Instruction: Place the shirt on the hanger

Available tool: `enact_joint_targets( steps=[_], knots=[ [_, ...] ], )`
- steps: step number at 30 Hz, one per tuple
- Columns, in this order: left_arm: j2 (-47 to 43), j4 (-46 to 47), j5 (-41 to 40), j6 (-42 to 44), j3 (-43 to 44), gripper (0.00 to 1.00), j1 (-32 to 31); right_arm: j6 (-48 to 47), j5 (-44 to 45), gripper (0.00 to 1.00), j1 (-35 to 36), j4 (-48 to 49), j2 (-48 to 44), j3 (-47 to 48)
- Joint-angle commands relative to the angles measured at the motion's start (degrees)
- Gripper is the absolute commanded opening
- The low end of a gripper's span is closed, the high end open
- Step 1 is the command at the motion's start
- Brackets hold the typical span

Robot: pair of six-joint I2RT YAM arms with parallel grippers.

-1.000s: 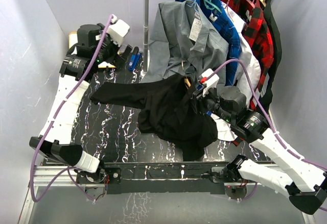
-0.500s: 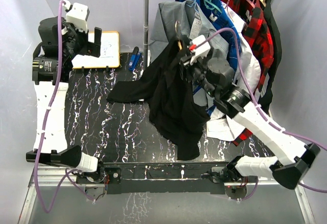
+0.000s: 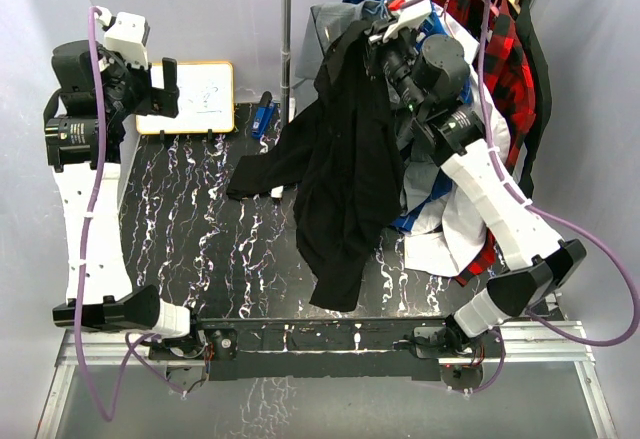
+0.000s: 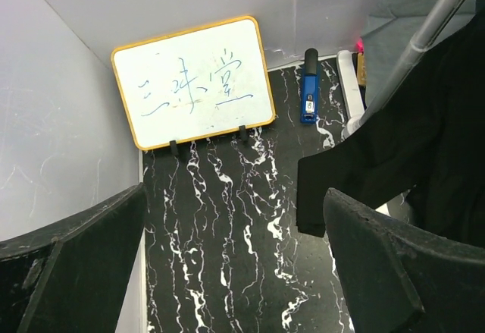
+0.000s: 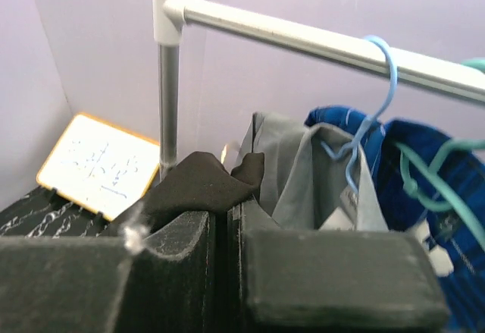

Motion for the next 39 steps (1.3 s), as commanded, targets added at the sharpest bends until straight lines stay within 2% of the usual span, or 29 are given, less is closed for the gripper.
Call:
enact_joint_targets(
  steps=[1, 5, 11, 14, 18, 20, 21, 22, 23, 26, 29, 32, 36, 39],
  knots=[
    [-0.99, -0.24, 4.45, -2.67, 0.06, 0.98, 2.37, 0.19, -4.53, 0.0, -1.05, 5.93, 2.6, 8.2],
    [-1.28, 0.17, 7.33, -3.75, -0.7, 0.98, 4.26, 1.91, -5.17, 0.0, -1.15, 4.79, 2.67, 8.46],
    [-2.26, 1.16, 12.64, -5.06, -4.92, 0.98, 6.43, 9.13, -8.29, 0.0, -0.94, 6.32, -11.29, -16.38],
    [-2.31, -1.14, 24.8, -3.77, -7.25, 0.98, 6.6, 10.19, -6.14, 0.0, -0.8, 7.13, -17.17, -28.66],
    [-2.26, -0.48, 47.27, -3.69, -13.61, 0.98, 6.58, 10.38, -4.47, 0.0, -0.8, 6.77, -20.86, -36.82],
    [-2.26, 3.82, 57.18, -7.14, -18.76, 0.98, 6.62, 10.59, -4.68, 0.0, -0.8, 6.41, -21.58, -39.14],
    [-2.26, 7.85, 59.53, -9.85, -21.8, 0.98, 6.42, 10.79, -4.71, 0.0, -0.8, 6.18, -21.85, -40.23],
    [-3.32, 13.47, 59.23, -12.24, -25.13, 0.98, 5.72, 10.87, -4.83, 0.0, -0.8, 6.14, -22.17, -41.5],
    [-3.41, 15.19, 57.67, -11.83, -27.59, 0.98, 4.38, 10.91, -4.89, 0.0, -0.84, 6.21, -22.53, -42.74],
    [1.68, 4.97, 47.97, 0.29, -27.69, 0.98, -4.39, 10.92, -4.64, 0.0, -0.81, 6.71, -23.31, -46.17],
    [6.16, -4.03, 46.27, 11.26, -29.72, 0.97, -10.85, 10.64, -3.98, 0.0, -0.8, 6.92, -23.58, -47.86],
    [2.07, 1.21, 41.64, 18.7, -40.7, 0.95, -14.36, 10.58, -4.31, 0.0, -0.83, 6.75, -23.58, -48.66],
    [-4.31, 6.59, 30.26, 31.18, -51.72, 0.92, -23.01, 10.7, -5.09, 0.0, -0.85, 6.96, -23.66, -49.82],
    [-3.61, 8.87, 28.85, 38.33, -53.73, 0.78, -24.15, 11.07, -5.43, 0.0, -0.85, 7.09, -24.0, -50.43]
  ],
)
